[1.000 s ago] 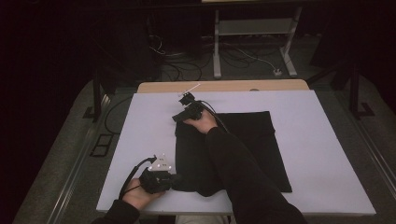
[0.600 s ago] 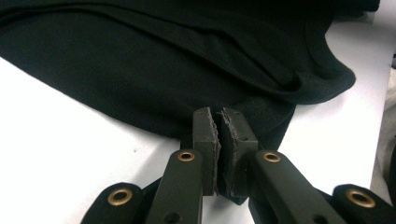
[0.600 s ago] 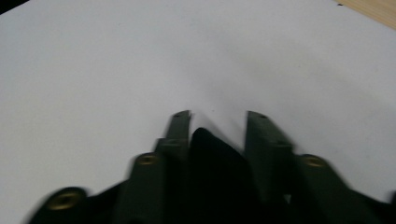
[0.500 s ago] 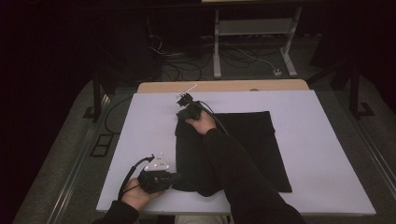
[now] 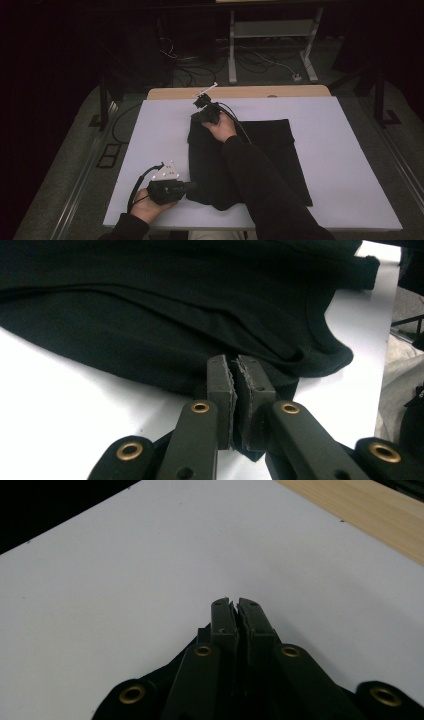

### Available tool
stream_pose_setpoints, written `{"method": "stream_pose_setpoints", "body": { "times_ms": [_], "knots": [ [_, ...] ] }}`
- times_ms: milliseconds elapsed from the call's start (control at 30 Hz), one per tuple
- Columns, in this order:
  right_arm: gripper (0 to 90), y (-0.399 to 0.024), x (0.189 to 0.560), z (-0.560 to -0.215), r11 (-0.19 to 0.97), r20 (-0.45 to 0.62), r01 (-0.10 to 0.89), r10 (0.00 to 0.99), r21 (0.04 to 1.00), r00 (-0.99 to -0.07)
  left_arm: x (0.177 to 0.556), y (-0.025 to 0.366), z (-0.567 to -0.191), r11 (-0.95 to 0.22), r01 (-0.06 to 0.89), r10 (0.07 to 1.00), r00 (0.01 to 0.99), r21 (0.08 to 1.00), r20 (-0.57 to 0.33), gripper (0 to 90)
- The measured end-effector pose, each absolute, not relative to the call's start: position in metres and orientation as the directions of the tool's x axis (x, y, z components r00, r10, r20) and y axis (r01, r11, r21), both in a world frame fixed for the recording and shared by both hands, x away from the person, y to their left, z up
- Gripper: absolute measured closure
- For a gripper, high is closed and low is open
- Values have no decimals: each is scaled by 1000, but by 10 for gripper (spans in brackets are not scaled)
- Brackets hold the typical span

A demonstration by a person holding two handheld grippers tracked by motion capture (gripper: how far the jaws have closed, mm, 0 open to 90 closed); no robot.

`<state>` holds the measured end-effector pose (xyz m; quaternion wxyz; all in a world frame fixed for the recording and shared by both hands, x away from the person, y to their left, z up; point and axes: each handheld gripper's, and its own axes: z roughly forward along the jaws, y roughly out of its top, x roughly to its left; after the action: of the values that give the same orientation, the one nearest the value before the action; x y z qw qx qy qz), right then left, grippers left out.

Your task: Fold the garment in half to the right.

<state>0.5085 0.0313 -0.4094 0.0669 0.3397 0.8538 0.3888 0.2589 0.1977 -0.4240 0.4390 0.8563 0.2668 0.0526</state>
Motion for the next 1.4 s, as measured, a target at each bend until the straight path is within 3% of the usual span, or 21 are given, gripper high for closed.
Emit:
{"method": "stream_pose_setpoints", "body": {
  "times_ms": [1400],
  "knots": [
    [850,-60,500,-379,365,183,536,673,762,-717,270,145,-399,-464,320,404,906,826,-123,840]
  ]
}}
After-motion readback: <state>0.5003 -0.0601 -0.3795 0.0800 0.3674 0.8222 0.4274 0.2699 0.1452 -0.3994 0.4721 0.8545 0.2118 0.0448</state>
